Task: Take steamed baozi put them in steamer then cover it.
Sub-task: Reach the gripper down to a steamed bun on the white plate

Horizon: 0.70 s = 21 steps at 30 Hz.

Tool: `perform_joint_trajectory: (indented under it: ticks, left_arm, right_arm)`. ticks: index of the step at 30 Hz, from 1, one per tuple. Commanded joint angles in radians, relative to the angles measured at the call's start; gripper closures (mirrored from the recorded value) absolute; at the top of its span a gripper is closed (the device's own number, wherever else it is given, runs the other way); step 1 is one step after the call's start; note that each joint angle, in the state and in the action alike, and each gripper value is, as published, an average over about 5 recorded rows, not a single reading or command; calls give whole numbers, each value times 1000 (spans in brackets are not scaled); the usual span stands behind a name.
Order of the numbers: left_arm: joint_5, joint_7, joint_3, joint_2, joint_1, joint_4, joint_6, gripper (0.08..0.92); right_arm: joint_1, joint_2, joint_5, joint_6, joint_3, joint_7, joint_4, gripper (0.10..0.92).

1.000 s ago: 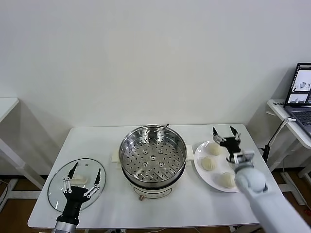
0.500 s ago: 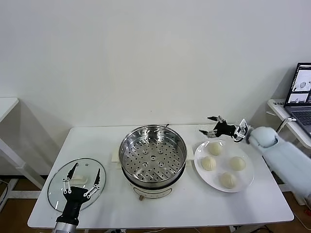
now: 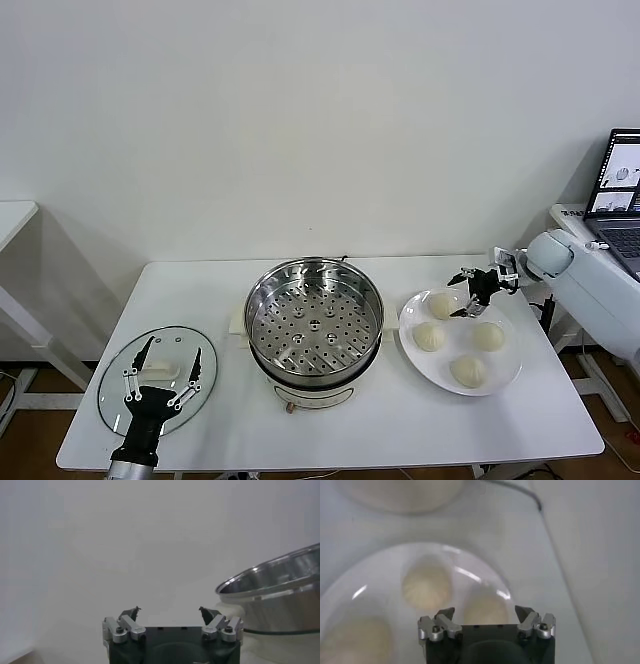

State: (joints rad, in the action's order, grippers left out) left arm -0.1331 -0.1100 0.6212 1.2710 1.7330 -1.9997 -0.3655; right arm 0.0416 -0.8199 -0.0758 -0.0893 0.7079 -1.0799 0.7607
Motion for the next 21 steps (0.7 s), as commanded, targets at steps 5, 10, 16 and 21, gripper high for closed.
perform_joint_trajectory:
  ticks: [5,10,16,21]
  left_arm:
    - [-4,-1,5,4,3,1,-7,177]
    - [-4,-1,4,4,1,4,-10,177]
    - [-4,-1,0,3,-3,11,-13,177]
    - [-4,-2,0,3,-3,17,-18,177]
  right_arm:
    - [57,-125,139,-16,45,-42,-154,203]
    - [58,-165,150,-22,45,-49,-182,203]
    - [52,-206,171,-30,46,-58,-218,203]
    - [40,-219,187,-34,45,-54,-231,206]
